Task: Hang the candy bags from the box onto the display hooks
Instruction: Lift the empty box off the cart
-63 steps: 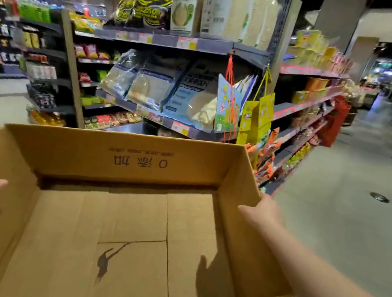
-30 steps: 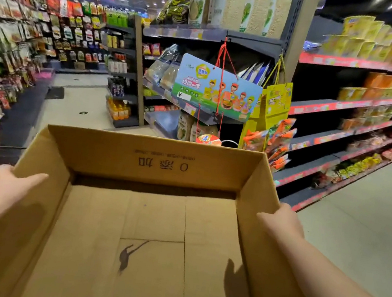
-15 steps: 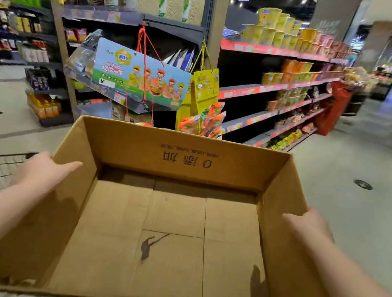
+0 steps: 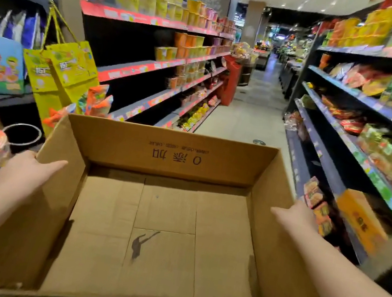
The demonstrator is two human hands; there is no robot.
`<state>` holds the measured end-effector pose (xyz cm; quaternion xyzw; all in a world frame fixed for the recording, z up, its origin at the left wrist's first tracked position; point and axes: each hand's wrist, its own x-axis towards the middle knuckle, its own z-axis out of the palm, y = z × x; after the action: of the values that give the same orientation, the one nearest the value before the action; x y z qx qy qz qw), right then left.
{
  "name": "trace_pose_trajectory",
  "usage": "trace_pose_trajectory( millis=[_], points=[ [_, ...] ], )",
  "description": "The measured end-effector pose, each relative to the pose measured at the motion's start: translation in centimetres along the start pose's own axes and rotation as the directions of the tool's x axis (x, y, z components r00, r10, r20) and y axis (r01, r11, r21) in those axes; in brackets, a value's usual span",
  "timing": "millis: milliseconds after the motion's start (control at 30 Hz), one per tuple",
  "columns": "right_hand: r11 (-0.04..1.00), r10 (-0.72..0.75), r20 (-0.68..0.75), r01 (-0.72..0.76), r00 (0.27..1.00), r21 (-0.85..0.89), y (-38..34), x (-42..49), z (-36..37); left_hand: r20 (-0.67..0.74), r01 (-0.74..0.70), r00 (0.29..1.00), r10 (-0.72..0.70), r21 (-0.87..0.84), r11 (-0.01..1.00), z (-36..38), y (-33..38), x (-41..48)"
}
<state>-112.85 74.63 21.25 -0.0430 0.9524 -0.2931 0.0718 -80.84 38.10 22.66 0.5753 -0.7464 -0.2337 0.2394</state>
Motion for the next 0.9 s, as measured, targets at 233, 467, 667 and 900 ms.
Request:
trace_pose_trajectory(
  millis=[233,467,667,900],
  points=[
    [0.992,0.124,-0.075,-0.124,0.989,0.001,1.1,10.0,-1.4,0.096,-0.088,0.991,0.088,-0.011,0.996,10.7,10.6,7.4],
    [0.974,0.224,-0.145,-0.228,0.964,-0.007,1.0,19.5,-1.5,0.126,-0.148,0.981,0.145,0.009,0.989,18.7,18.9,12.3],
    [0.986,0.159,-0.088,-0.162,0.983,-0.026,-1.0,30.0,-0.1,0.098,-0.106,0.99,0.1,0.054,0.993,24.0,24.1,15.5],
    [0.999,0.034,0.051,-0.034,0.998,-0.007,-6.3,43.2,1.1,0.055,0.029,0.998,-0.031,0.041,0.999,27.6,29.1,20.0]
  ],
)
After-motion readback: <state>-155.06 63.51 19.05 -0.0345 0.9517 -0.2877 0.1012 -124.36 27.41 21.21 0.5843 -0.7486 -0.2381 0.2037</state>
